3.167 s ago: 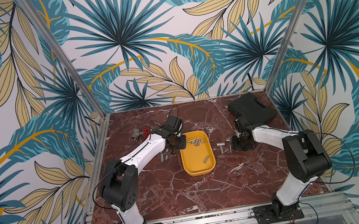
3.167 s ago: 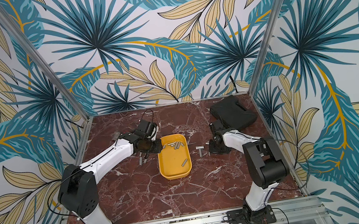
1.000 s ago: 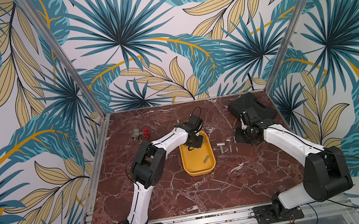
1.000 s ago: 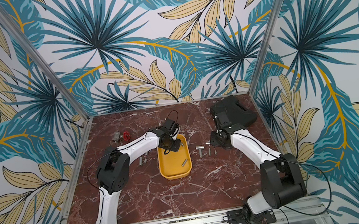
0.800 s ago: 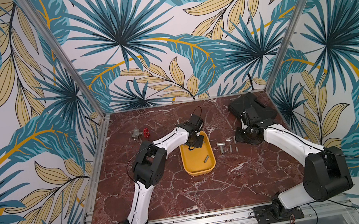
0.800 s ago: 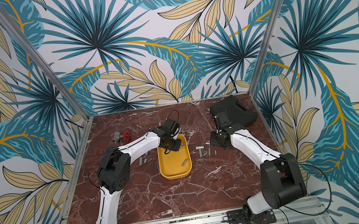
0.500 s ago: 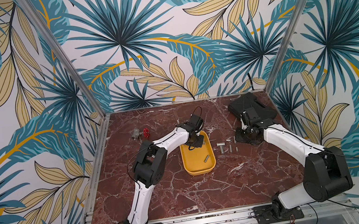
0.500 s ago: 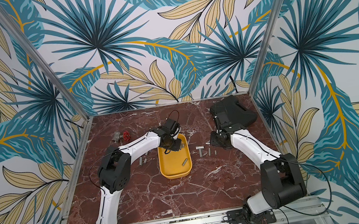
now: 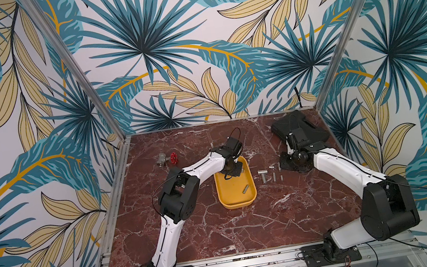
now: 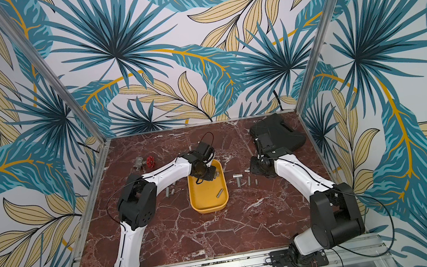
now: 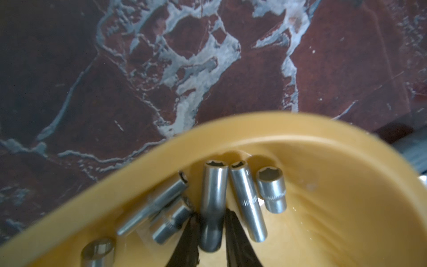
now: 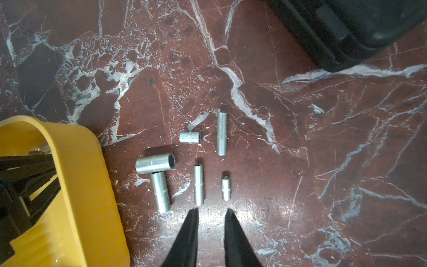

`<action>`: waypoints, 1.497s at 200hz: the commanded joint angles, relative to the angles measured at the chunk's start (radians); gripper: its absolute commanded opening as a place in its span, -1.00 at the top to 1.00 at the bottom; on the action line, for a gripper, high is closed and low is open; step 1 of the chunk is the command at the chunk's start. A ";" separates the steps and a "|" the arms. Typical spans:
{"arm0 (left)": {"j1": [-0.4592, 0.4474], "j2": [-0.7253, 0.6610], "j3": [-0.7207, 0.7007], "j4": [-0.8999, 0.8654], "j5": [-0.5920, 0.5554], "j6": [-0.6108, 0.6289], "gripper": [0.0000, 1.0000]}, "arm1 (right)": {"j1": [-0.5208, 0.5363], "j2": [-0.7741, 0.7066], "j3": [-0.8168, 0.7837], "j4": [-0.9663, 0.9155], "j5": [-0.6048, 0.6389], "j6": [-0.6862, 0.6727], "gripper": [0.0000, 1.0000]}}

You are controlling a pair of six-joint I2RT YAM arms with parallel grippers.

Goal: Take out the socket from the storage box
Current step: Pick up the socket head from the storage box, then place the socket head at the center of the board.

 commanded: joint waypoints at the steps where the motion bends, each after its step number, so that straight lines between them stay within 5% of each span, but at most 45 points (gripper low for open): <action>1: -0.002 0.046 0.025 -0.039 -0.018 0.014 0.50 | -0.004 -0.006 -0.010 -0.020 0.004 -0.009 0.55; 51: -0.003 0.060 0.034 -0.044 -0.008 0.017 0.52 | -0.005 -0.007 -0.015 -0.021 0.008 -0.009 0.55; 79: -0.003 0.048 0.032 -0.050 -0.011 0.013 0.71 | -0.005 -0.012 -0.015 -0.021 0.011 -0.009 0.54; 143: 0.011 -0.221 -0.059 0.019 -0.020 -0.014 0.79 | -0.005 -0.031 0.000 -0.038 0.009 -0.011 0.55; 228: 0.334 -0.591 -0.549 0.038 0.024 -0.114 0.78 | -0.002 -0.060 0.004 -0.035 -0.051 -0.011 0.55; 299: 0.477 -0.550 -0.668 0.065 0.073 -0.079 0.77 | -0.002 -0.067 -0.019 -0.024 -0.050 -0.010 0.55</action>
